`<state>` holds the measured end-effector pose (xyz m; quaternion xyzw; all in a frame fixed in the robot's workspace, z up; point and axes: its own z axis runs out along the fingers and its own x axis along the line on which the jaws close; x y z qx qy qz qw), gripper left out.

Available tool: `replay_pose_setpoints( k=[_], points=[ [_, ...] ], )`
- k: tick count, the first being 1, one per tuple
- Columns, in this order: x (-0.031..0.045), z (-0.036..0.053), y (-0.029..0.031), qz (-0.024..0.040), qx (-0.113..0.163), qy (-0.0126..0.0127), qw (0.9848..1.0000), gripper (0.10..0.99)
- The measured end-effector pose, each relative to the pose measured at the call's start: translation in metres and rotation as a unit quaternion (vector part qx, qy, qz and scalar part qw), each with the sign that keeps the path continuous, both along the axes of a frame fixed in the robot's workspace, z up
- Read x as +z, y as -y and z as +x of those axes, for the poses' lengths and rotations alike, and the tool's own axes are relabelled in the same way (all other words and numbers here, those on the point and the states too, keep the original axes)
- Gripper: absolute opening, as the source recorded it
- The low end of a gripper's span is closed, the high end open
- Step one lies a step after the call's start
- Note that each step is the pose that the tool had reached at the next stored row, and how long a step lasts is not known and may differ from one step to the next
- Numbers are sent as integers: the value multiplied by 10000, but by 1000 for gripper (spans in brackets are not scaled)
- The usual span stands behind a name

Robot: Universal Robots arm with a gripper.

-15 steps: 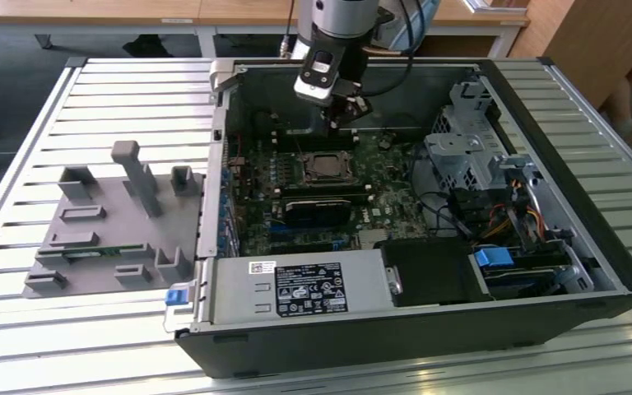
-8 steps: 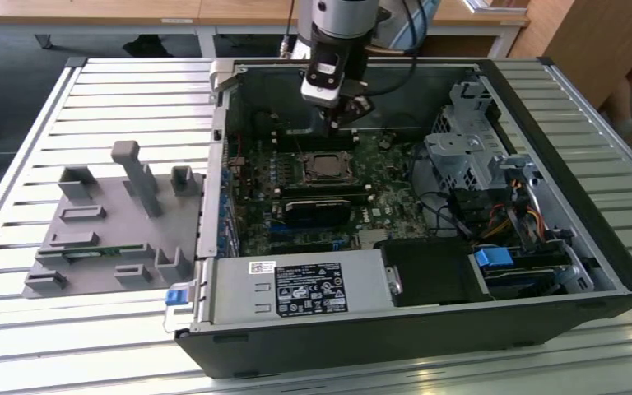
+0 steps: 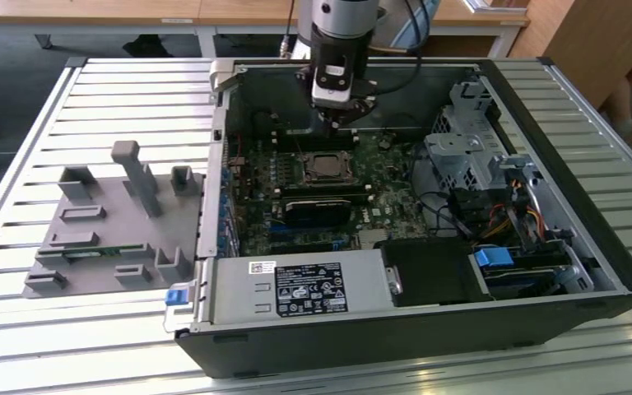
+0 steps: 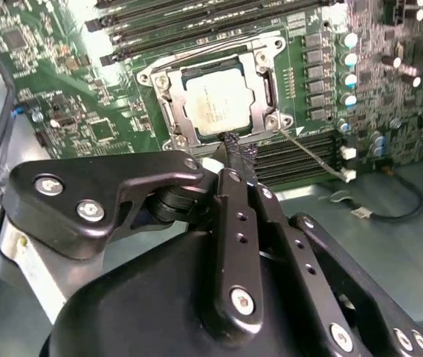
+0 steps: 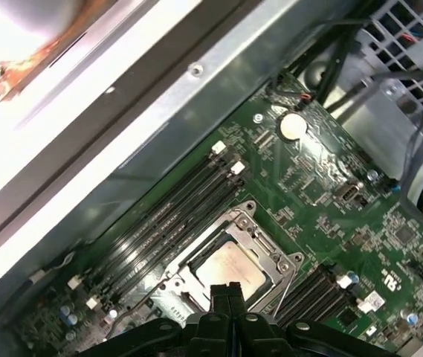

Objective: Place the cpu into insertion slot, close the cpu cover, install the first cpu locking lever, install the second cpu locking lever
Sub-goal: 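Install the first cpu locking lever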

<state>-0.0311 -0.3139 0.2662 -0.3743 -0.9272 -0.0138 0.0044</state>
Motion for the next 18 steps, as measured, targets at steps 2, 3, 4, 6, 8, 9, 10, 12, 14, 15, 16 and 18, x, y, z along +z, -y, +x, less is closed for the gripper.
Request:
replay_pose_setpoints(
  k=[2,3,4,6,8,9,10,12,14,15,16,18],
  points=[
    [-2,0,-2,1,124,1,9999,114],
    [-2,0,-2,1,181,0,9998,114],
    [-2,0,-2,1,243,0,9997,114],
    [-2,0,-2,0,386,0,9993,114],
    [-3,0,-2,-1,563,-1,9984,114],
    [-3,0,-2,0,652,0,9979,114],
    [-4,0,-2,0,742,0,9972,114],
    [-6,0,-2,0,921,0,9957,114],
    [-7,0,-2,0,1108,0,9938,114],
    [-7,0,-2,0,1198,0,9928,114],
    [-7,0,-2,0,1286,0,9917,114],
    [-7,0,-2,0,1458,0,9893,114]
  ],
)
